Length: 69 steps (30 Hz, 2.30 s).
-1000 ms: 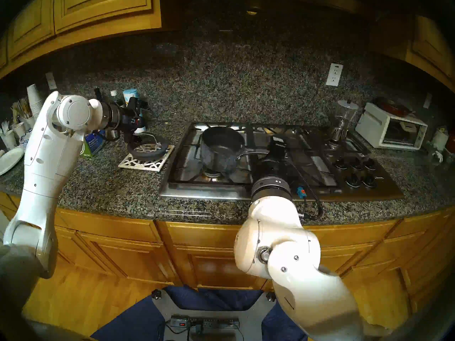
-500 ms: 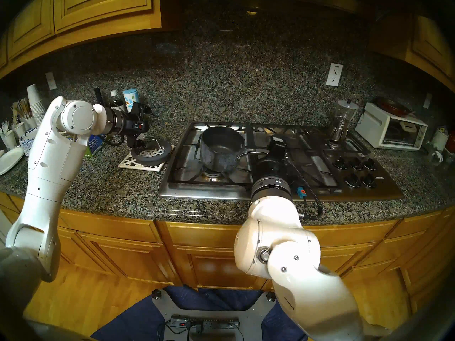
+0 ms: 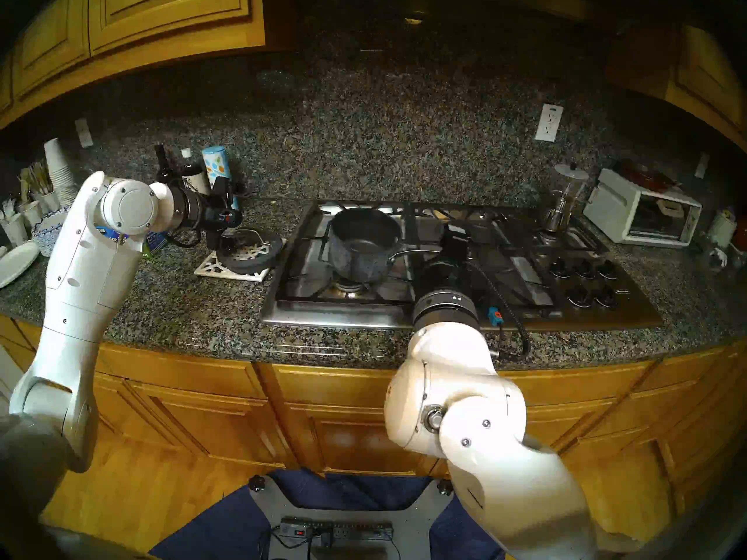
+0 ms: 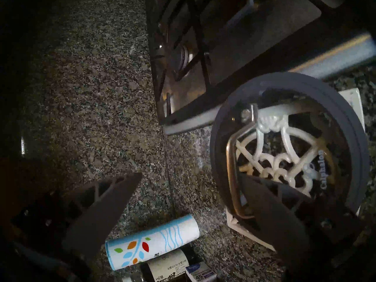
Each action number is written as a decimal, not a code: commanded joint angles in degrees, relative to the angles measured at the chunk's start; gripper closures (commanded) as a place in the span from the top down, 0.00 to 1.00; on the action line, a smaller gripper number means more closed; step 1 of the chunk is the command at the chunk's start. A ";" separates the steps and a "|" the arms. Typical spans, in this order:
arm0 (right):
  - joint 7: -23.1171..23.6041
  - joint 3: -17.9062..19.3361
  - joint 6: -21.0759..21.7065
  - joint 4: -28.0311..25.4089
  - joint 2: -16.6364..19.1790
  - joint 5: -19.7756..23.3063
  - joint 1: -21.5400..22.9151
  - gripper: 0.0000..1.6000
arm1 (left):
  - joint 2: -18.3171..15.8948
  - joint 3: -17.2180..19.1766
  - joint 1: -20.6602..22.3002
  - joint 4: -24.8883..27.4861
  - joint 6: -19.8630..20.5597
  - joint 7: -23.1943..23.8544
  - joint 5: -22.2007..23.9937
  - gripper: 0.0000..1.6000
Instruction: Pick up the pot, put it on the stove, take off the pot lid
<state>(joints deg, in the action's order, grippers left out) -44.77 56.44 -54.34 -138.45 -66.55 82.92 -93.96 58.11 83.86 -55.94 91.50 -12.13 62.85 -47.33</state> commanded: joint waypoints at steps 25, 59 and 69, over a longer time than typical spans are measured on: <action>0.78 0.21 0.08 -1.55 0.03 -0.98 0.99 1.00 | -2.90 4.87 -0.63 8.13 0.11 5.93 4.92 1.00; 0.78 0.21 0.08 -1.55 0.03 -0.97 0.99 1.00 | -3.28 7.44 3.15 10.57 2.35 10.58 8.31 1.00; 0.78 0.20 0.08 -1.55 0.02 -0.99 0.99 1.00 | -3.26 7.40 3.26 10.50 2.45 10.66 8.33 1.00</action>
<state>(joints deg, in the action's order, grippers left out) -44.80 56.44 -54.33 -138.46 -66.55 82.92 -93.96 55.05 90.55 -55.24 101.37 -9.46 74.08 -39.06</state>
